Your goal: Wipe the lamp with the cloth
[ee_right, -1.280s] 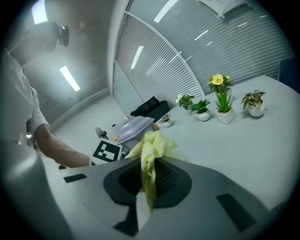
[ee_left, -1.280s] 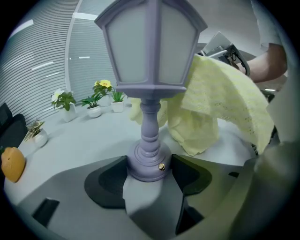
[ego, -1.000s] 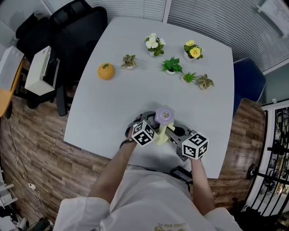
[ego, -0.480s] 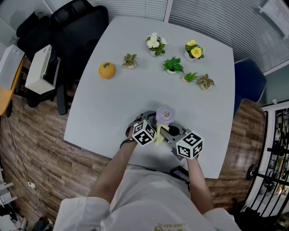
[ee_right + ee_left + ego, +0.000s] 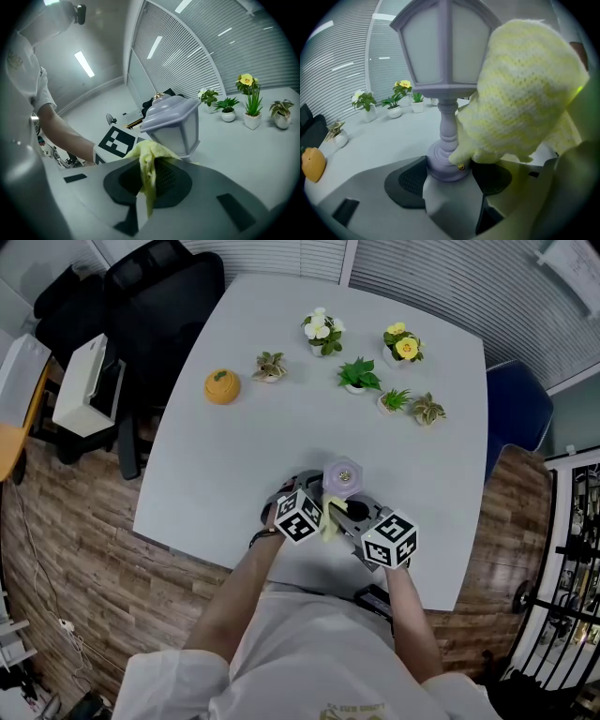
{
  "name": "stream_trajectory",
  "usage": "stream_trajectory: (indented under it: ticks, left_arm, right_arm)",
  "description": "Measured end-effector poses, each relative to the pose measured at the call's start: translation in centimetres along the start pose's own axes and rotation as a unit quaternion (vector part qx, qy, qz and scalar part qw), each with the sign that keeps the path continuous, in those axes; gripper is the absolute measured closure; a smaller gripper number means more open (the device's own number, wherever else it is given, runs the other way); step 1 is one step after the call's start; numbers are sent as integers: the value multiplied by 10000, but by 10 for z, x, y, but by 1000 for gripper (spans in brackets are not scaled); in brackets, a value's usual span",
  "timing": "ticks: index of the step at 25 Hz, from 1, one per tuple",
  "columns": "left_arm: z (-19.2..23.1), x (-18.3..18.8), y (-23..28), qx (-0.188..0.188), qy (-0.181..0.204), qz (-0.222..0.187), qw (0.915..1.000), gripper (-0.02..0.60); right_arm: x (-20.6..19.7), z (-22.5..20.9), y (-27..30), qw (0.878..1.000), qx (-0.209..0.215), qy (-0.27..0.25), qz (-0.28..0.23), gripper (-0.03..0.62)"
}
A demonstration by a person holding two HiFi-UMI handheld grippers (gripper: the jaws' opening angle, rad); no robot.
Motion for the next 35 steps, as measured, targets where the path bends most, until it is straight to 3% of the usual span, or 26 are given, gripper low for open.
stream_trajectory:
  ticks: [22, 35]
  left_arm:
    - [0, 0, -1, 1, 11, -8, 10000, 276]
    - [1, -1, -1, 9, 32, -28, 10000, 276]
  right_arm:
    - [16, -49, -41, 9969, -620, 257, -410, 568]
    - [48, -75, -23, 9952, -447, 483, -724, 568]
Point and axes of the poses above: the fingertips, and each gripper's own axes: y forward along the fingers, z to its left, x out of its top, the point moved 5 cm from there along -y, backward along the fingers, and after that the axes turned 10 degrees about y, right-handed, at the moved point
